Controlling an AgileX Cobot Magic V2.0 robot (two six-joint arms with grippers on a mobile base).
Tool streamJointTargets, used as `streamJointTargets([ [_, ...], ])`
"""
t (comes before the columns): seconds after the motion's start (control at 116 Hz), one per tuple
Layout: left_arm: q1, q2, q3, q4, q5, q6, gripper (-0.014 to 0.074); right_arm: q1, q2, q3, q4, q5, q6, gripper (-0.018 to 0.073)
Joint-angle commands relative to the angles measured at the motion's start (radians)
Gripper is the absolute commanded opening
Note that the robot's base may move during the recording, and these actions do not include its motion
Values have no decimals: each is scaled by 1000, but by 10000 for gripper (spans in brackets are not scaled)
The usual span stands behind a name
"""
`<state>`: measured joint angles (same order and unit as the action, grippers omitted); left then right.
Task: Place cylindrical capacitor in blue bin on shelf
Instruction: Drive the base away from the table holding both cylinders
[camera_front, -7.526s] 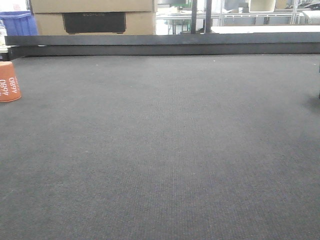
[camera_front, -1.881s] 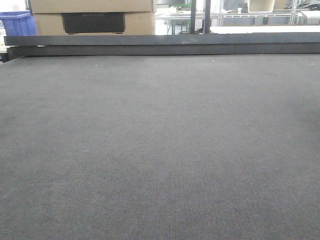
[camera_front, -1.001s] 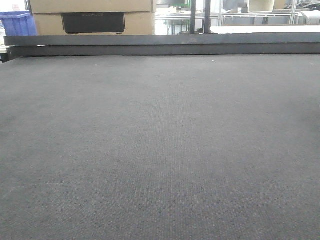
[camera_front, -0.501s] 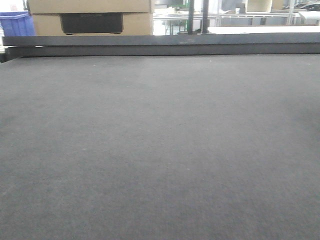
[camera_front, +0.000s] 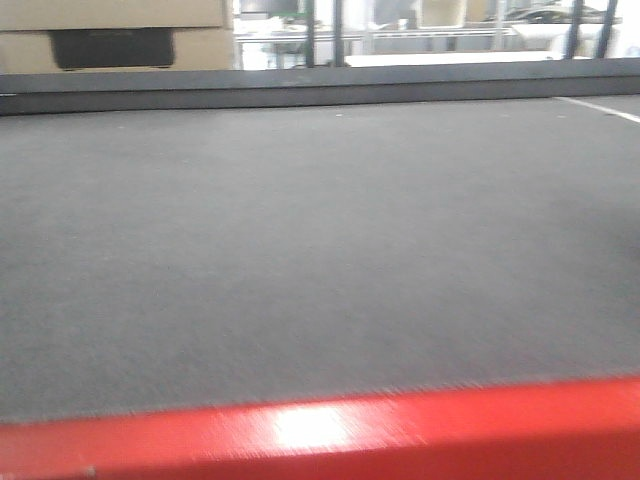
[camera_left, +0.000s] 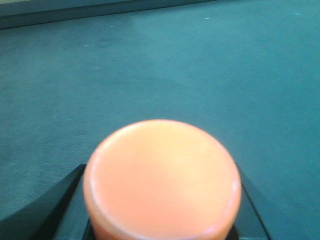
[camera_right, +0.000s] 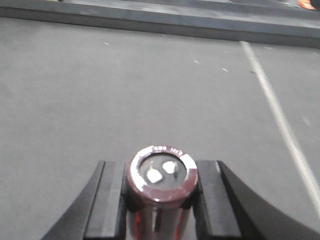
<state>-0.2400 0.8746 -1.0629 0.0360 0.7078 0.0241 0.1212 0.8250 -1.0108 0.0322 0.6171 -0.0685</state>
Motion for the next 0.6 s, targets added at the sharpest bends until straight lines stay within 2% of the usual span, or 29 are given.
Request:
streamJointTargets([
  [0.0,-8,-4,-2,-5,-20,0,-111,4,2,-9,-7,-24,1,-162],
  [0.595,-8,-4,-2,-5,-20,0,-111,4,2,-9,-7,-26,1,-162],
])
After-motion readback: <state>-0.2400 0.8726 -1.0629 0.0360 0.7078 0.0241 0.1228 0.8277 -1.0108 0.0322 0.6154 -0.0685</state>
